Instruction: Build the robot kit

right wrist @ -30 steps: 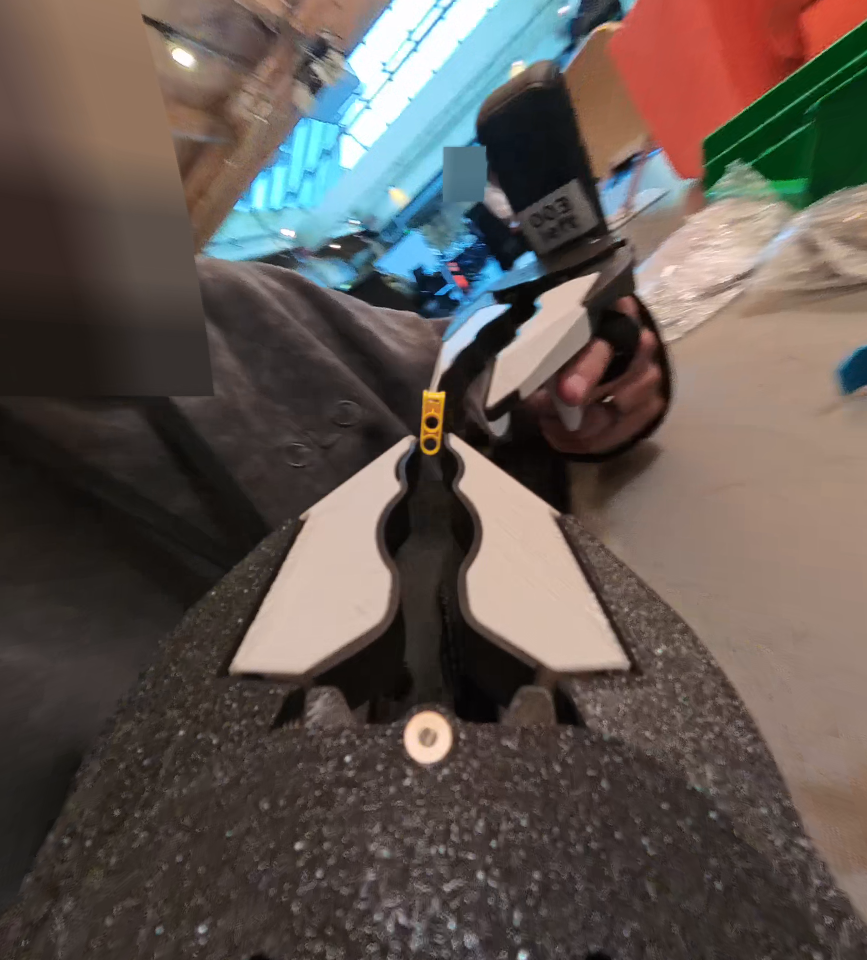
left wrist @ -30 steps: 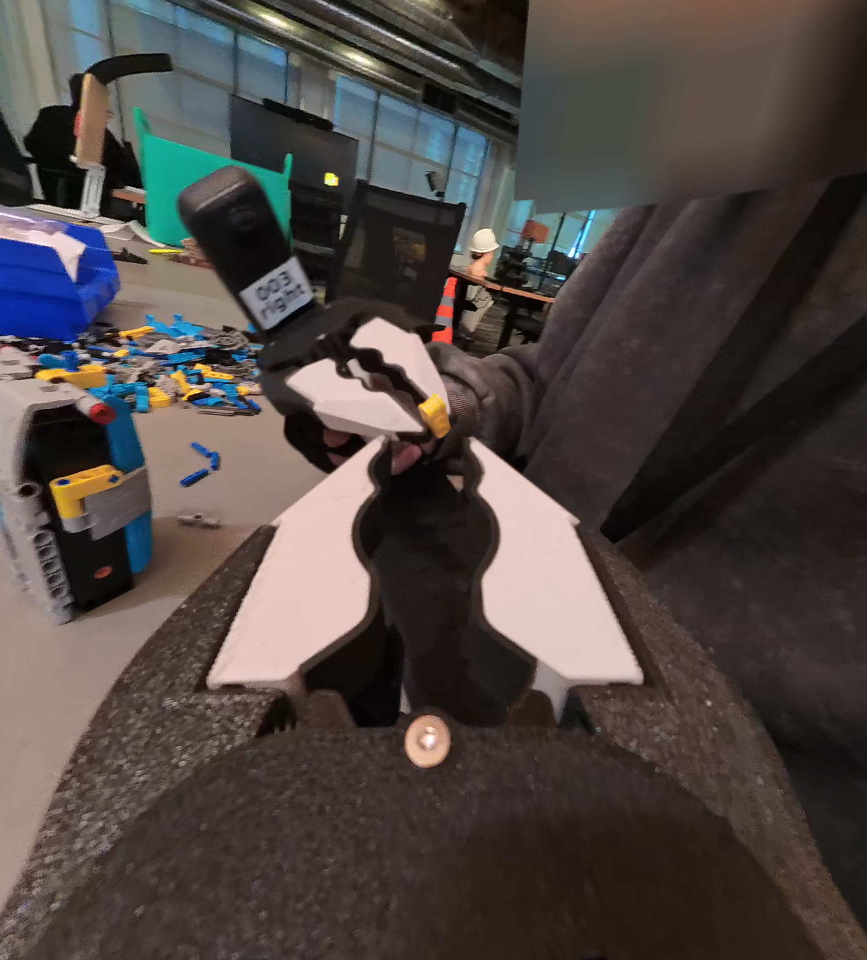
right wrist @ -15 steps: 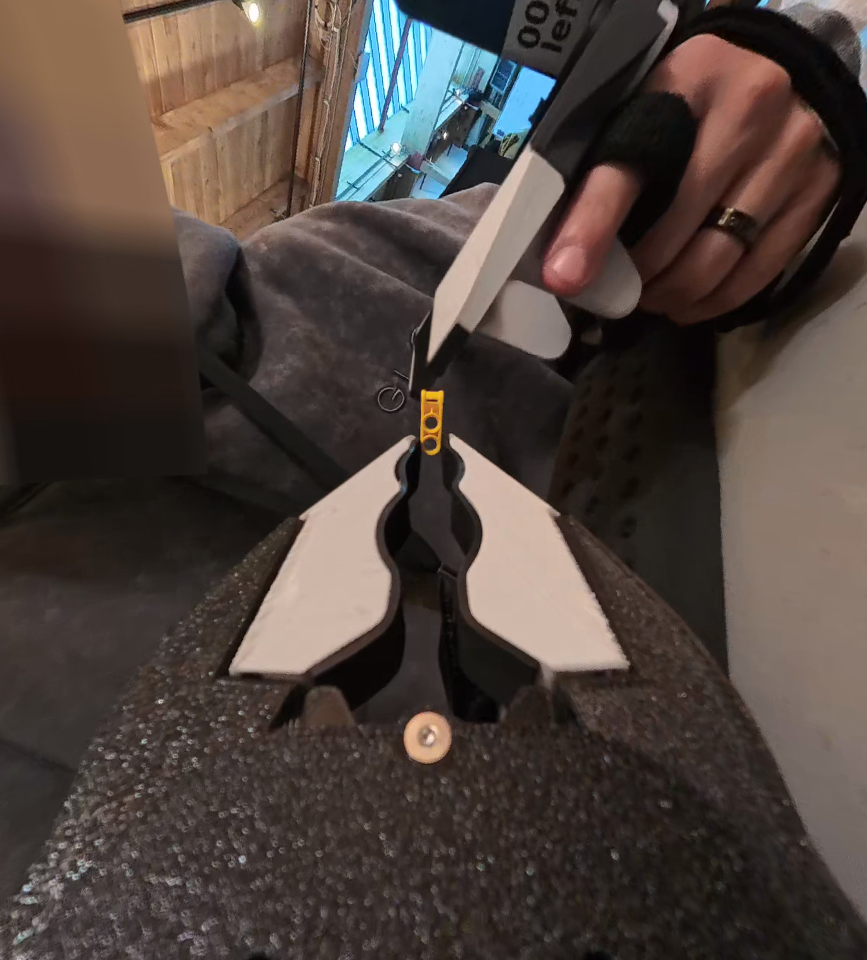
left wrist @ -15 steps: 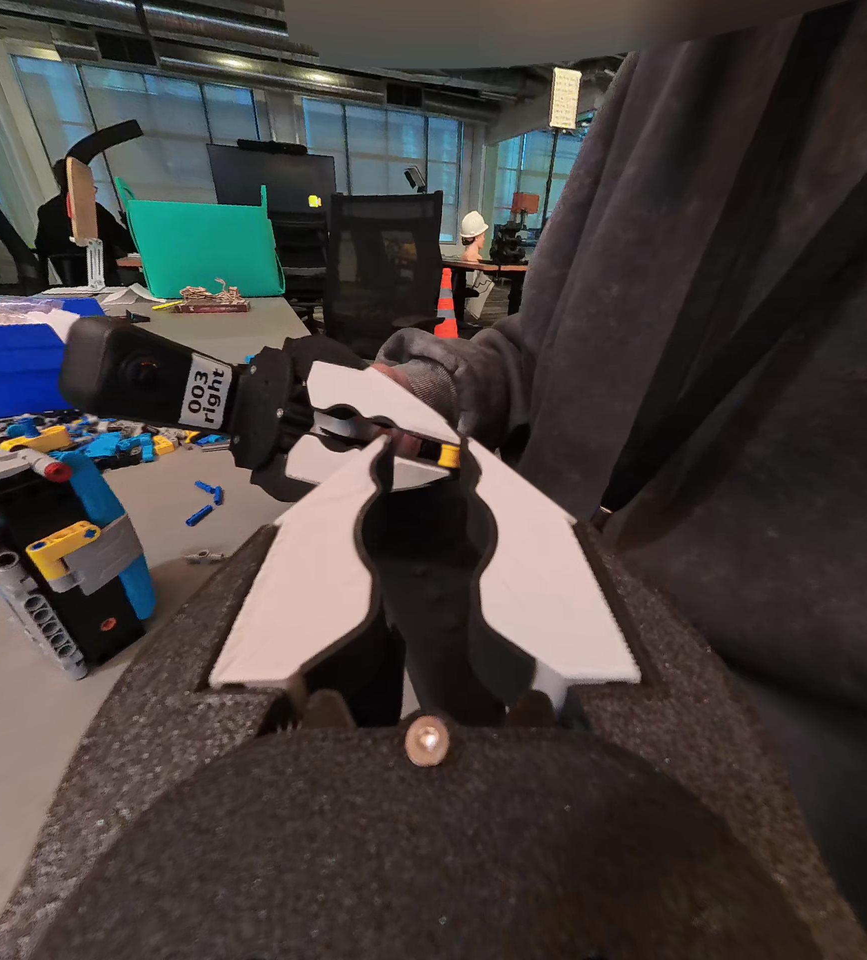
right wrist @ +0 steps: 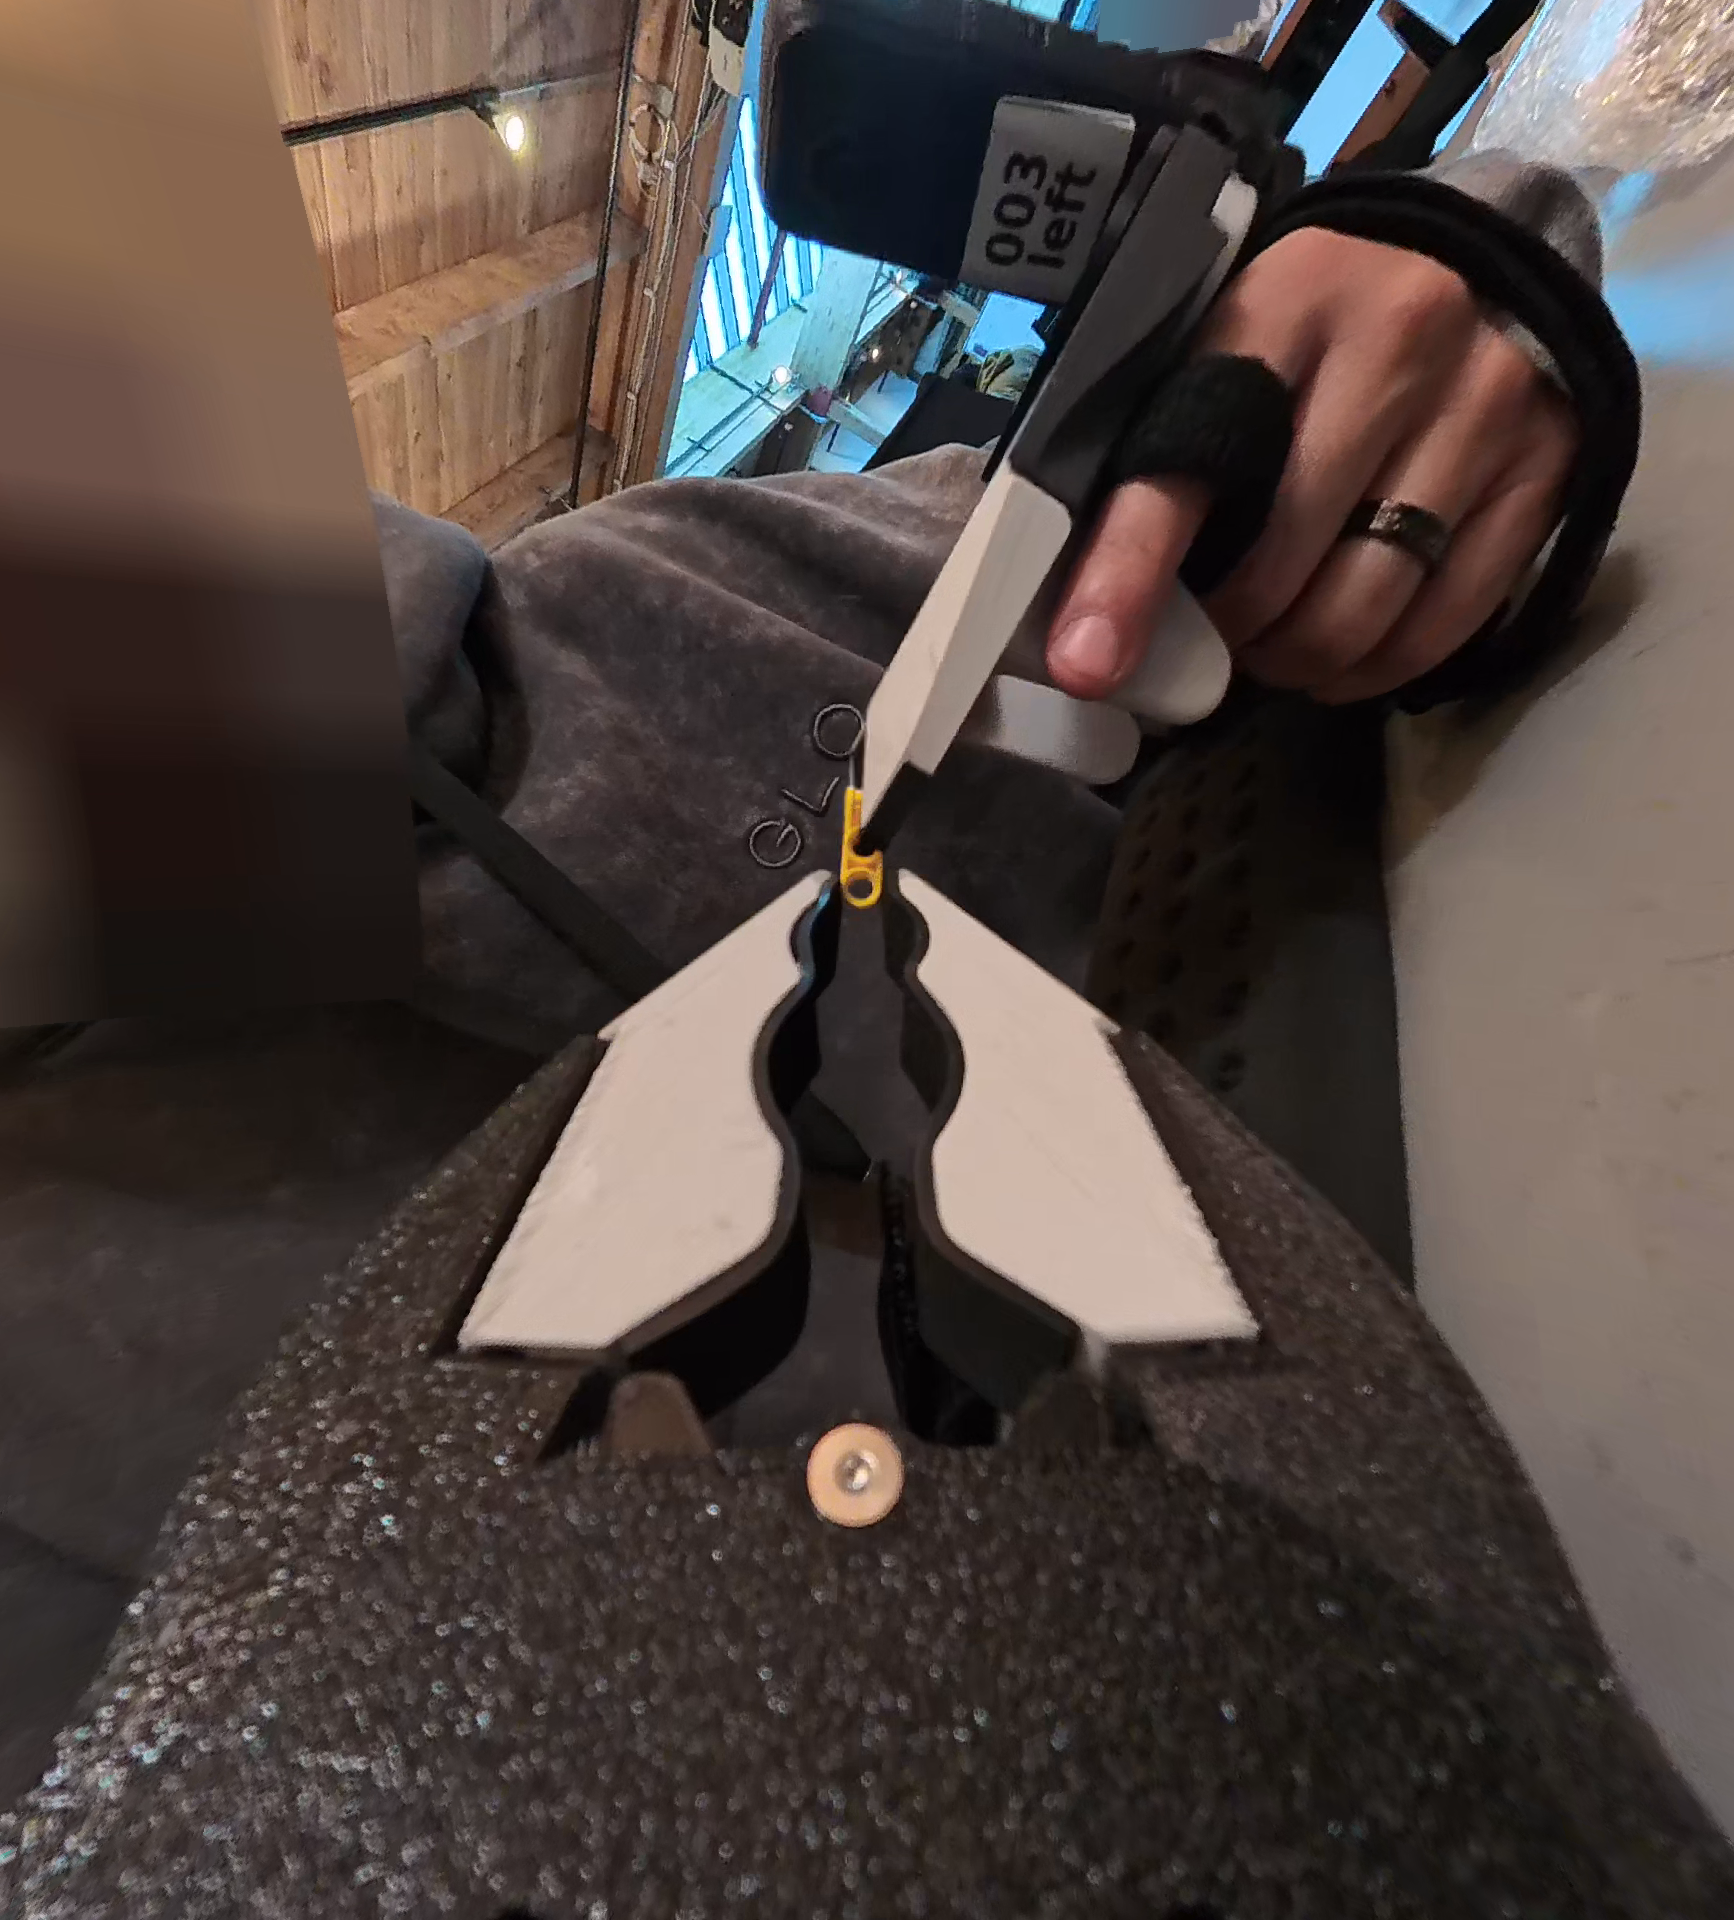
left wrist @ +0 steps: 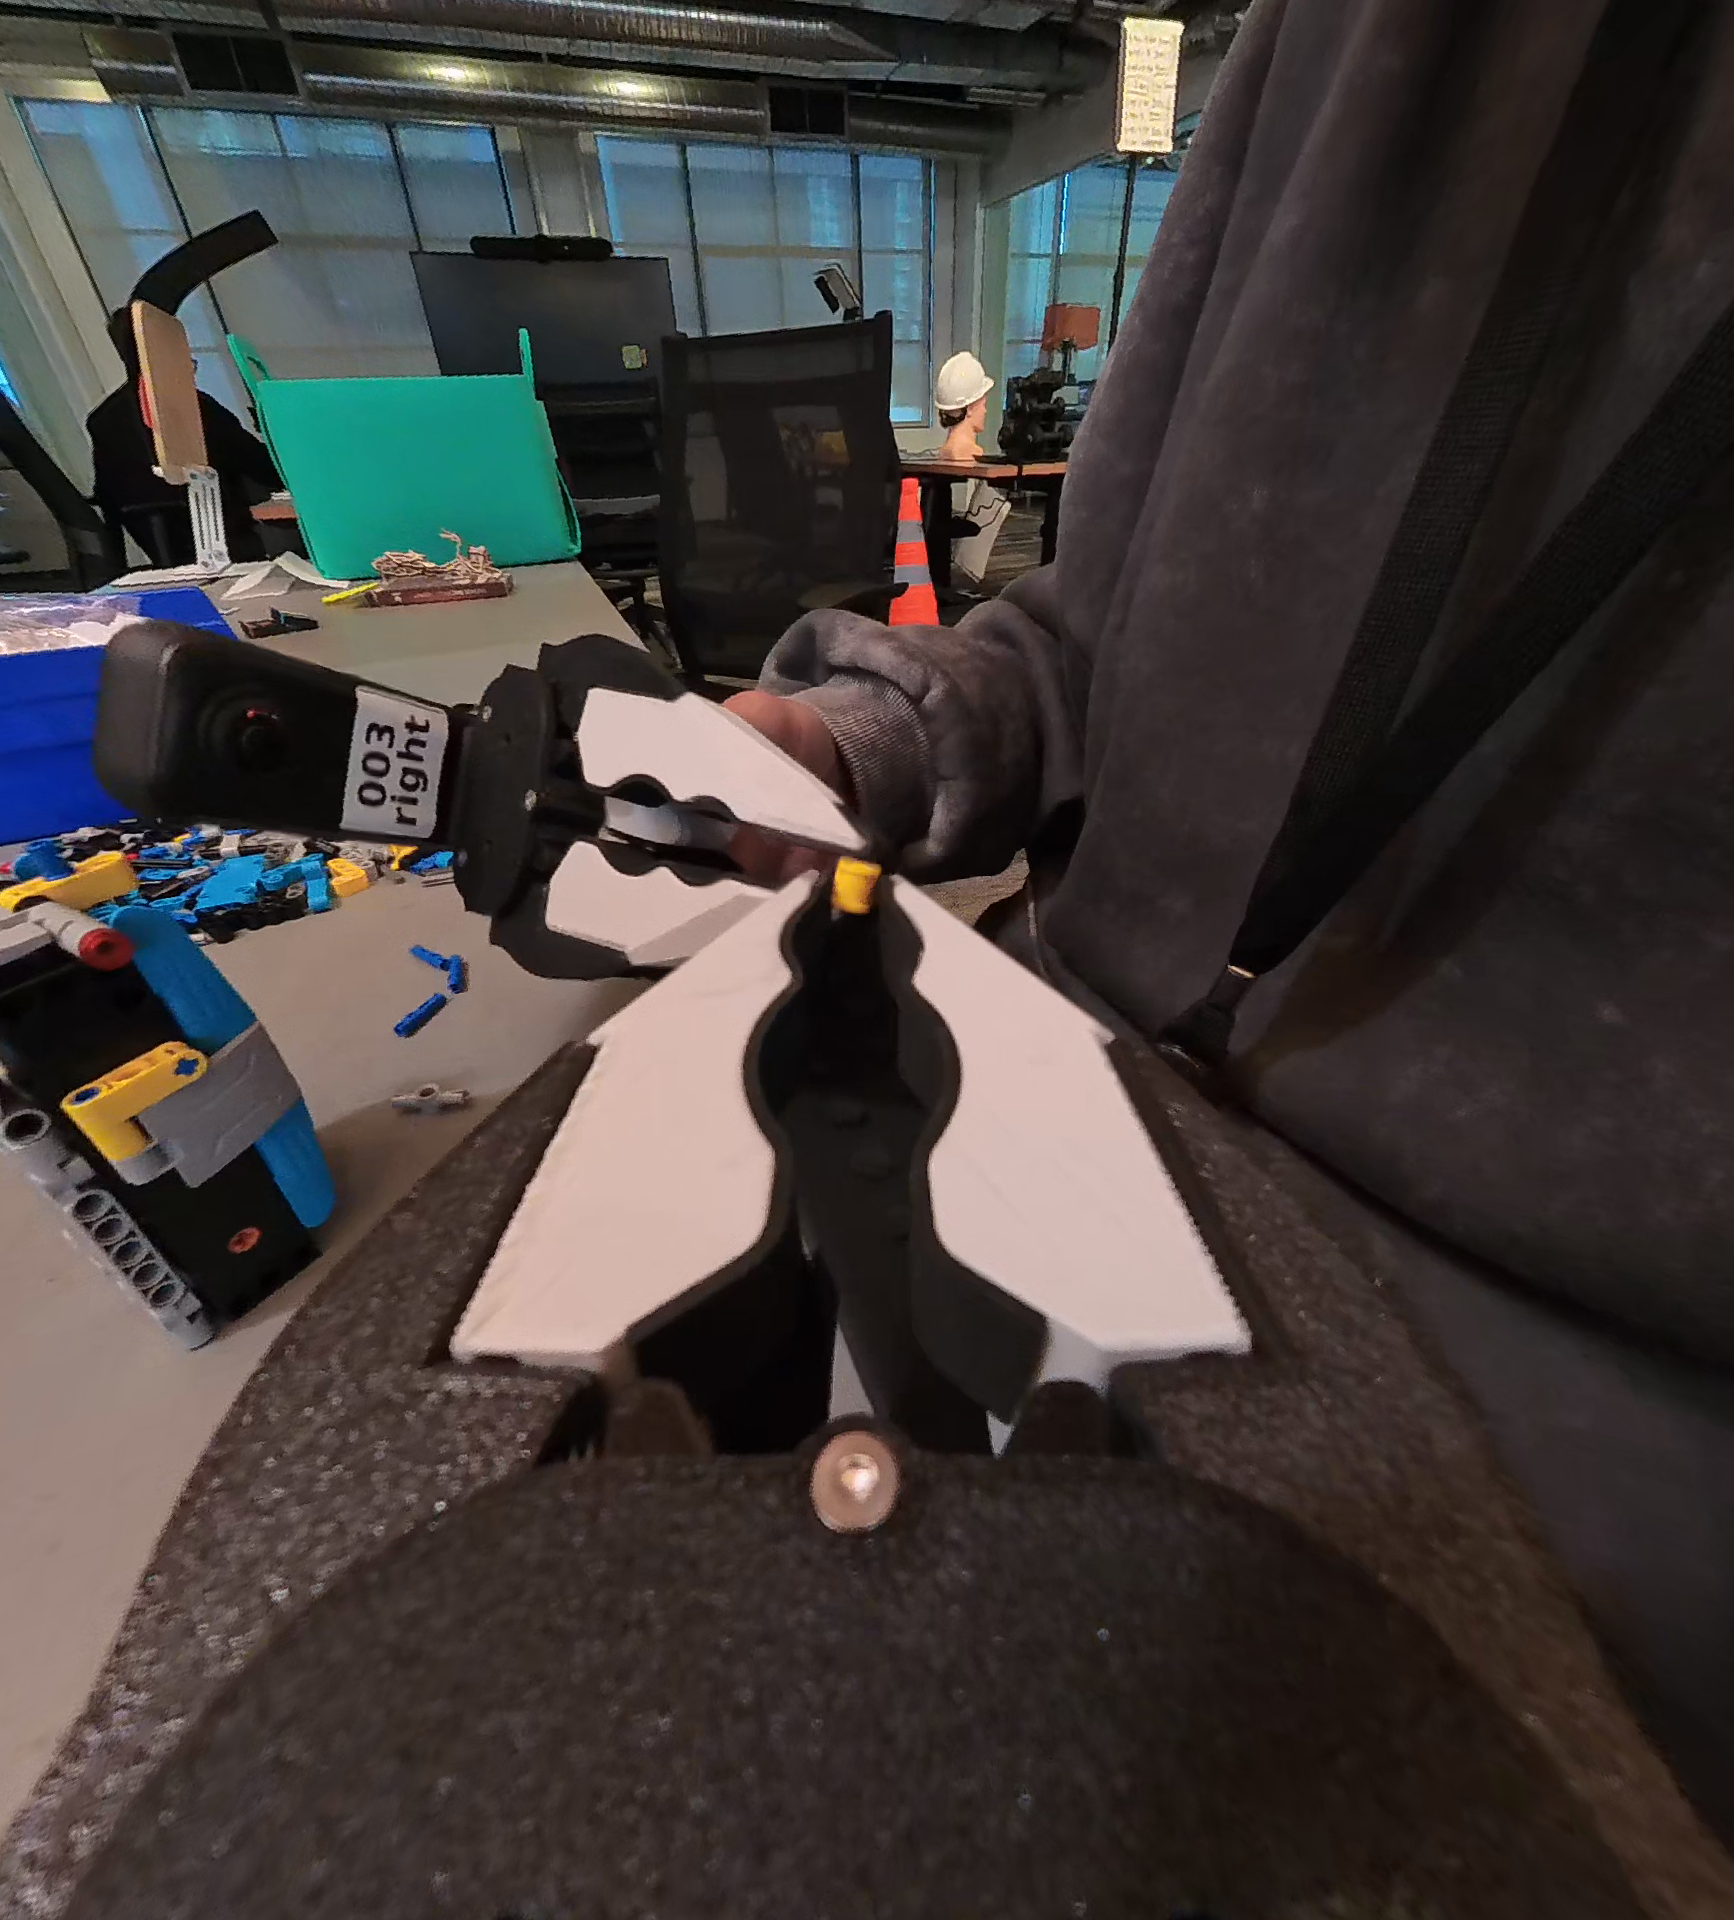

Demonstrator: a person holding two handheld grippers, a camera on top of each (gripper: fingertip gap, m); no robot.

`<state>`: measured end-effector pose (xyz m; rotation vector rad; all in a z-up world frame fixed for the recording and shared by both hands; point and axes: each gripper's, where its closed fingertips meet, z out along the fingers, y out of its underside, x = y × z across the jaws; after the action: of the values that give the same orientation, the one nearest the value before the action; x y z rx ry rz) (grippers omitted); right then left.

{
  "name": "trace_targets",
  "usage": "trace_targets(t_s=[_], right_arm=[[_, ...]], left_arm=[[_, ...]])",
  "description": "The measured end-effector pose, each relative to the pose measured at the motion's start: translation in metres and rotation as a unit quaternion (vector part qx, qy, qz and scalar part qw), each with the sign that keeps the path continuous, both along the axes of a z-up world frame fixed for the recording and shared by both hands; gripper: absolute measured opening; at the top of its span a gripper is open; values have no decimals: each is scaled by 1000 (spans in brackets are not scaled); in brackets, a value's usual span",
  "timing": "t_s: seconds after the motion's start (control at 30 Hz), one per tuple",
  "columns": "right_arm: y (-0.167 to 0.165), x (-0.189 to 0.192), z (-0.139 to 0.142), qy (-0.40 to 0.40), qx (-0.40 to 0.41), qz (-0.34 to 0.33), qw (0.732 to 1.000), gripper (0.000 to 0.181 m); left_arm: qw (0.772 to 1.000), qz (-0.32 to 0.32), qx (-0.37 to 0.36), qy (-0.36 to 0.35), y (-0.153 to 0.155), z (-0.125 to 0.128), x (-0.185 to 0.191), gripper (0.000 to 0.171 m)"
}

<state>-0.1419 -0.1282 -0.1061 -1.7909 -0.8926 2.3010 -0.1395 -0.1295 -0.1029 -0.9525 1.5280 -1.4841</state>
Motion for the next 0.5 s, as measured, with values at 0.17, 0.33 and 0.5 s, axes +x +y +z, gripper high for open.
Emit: trace_targets(t_s=[0.17,0.33,0.5], right_arm=[[14,3,0,0,12,-47,999,8],[54,14,1,-31,130,-208,969,11],[78,48,25,-64,320,-373,868,22]], left_arm=[[998,46,34,-7,15,-1,4,7],[987,150,49,2,52,0,9,7],[956,290,29,-28,112,18,-8,7]])
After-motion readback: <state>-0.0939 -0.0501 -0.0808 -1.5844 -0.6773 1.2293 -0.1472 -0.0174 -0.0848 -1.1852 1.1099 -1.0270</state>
